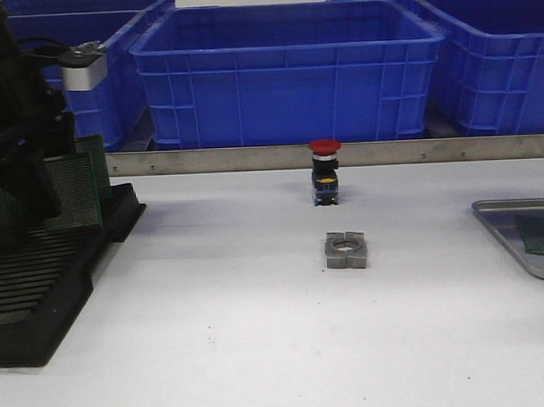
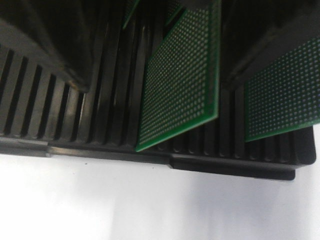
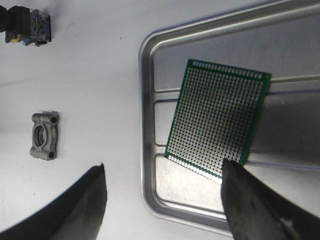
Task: Place circuit board on tray
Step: 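Lower the left gripper onto another green board in the rack and grasp it, then lift the second board out of the rack with the left gripper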
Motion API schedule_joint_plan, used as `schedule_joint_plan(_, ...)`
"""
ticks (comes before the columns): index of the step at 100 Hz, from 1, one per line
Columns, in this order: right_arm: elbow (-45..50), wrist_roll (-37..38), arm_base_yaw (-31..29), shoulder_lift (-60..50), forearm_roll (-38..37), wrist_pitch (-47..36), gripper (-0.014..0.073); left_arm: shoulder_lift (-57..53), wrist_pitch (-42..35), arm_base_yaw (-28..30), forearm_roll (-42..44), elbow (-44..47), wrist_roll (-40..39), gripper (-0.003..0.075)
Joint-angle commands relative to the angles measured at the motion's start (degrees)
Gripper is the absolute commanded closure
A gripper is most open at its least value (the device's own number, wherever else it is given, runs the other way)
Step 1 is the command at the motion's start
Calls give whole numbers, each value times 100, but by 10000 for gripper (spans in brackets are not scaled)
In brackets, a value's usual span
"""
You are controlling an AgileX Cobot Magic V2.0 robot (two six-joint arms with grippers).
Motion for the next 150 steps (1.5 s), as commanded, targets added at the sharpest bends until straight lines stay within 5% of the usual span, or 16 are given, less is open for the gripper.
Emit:
schedule_joint_plan(1, -127, -17, -16, -294, 222, 186, 85, -312, 37, 5, -131, -171, -74, 365)
schedule_joint_plan(21, -127, -17, -16, -294, 222, 186, 85, -312, 49, 5, -131, -171, -74, 743)
schedule_joint_plan(51, -127, -17, -16, -294, 222, 198, 85, -334, 952, 5, -166, -717, -116, 738)
schedule_joint_plan(89, -127, -17, -16, -294, 222, 203, 85, -995, 940, -208, -1364, -994, -566, 738)
schedule_joint_plan(115, -127, -22, -16, -294, 222, 258, 85, -1203, 940, -1077, -2260, -984, -604, 738)
schedule_joint_plan(150, -127, -431, 31, -315, 279, 431, 85, -1192, 940, -2372, -2447, -936, -711, 738)
